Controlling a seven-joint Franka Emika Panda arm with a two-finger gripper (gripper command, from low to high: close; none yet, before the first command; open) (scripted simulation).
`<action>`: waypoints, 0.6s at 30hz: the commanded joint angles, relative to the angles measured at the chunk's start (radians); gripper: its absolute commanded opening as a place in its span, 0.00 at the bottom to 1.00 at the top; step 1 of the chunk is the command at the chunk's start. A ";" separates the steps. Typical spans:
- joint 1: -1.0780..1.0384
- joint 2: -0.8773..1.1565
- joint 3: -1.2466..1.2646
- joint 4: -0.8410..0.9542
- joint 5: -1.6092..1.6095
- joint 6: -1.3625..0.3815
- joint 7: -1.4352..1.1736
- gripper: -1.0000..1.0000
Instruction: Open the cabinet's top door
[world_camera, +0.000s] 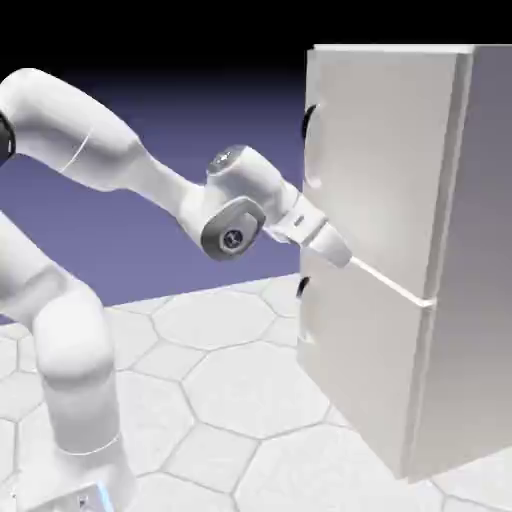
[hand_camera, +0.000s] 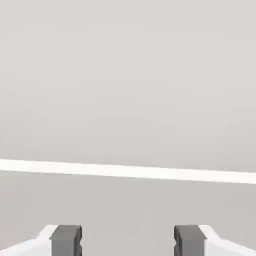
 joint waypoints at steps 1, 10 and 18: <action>-0.017 -0.017 0.022 0.006 0.043 -0.003 0.044 0.50; -0.169 -0.167 0.220 0.061 0.428 -0.031 0.435 0.50; -0.304 -0.300 0.396 0.109 0.770 -0.055 0.783 0.50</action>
